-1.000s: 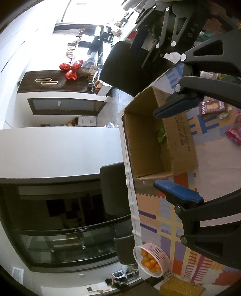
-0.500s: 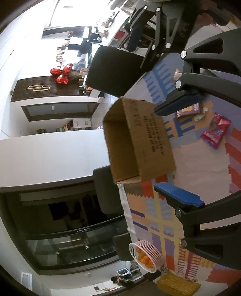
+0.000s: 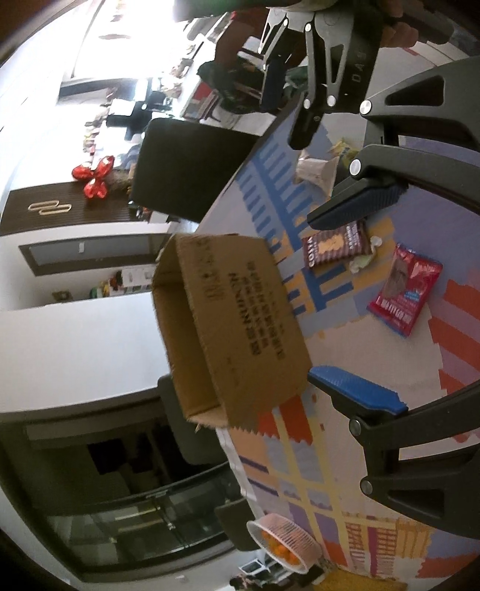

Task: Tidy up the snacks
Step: 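Move both open grippers back down to the snacks on the table, then grasp the COSTA biscuit packet with the left gripper while the right grasps the white bread bag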

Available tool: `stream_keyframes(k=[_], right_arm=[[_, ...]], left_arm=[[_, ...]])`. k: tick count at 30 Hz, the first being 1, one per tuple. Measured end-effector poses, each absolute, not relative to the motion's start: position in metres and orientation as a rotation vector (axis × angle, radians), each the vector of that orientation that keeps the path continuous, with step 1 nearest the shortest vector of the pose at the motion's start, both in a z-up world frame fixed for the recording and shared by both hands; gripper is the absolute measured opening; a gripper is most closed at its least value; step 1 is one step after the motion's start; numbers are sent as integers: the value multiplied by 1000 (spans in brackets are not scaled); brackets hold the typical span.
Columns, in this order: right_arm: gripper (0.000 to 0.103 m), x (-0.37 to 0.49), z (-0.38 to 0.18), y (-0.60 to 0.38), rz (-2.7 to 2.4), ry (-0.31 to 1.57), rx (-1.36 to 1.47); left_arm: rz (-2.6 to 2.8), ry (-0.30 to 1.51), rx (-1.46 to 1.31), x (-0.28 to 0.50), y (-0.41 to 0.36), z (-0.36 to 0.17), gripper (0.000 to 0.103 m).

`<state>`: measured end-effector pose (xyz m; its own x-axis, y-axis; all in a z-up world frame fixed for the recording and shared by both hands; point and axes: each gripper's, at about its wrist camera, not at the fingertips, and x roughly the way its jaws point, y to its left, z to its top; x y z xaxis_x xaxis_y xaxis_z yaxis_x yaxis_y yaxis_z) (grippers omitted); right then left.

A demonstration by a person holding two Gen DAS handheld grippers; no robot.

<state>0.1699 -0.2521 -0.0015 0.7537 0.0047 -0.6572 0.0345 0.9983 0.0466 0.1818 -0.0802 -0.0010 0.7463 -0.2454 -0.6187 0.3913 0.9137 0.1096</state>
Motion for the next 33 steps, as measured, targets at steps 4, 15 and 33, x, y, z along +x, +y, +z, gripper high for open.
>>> stream_keyframes(k=[4, 15, 33], right_arm=[[69, 167, -24, -259, -22, 784, 77], [69, 186, -56, -272, -63, 843, 182], [66, 213, -72, -283, -79, 912, 306]], left_arm=[[-388, 670, 253, 189, -89, -19, 75], [-464, 776, 284, 233, -116, -66, 75], [-453, 910, 321, 270, -148, -114, 53]])
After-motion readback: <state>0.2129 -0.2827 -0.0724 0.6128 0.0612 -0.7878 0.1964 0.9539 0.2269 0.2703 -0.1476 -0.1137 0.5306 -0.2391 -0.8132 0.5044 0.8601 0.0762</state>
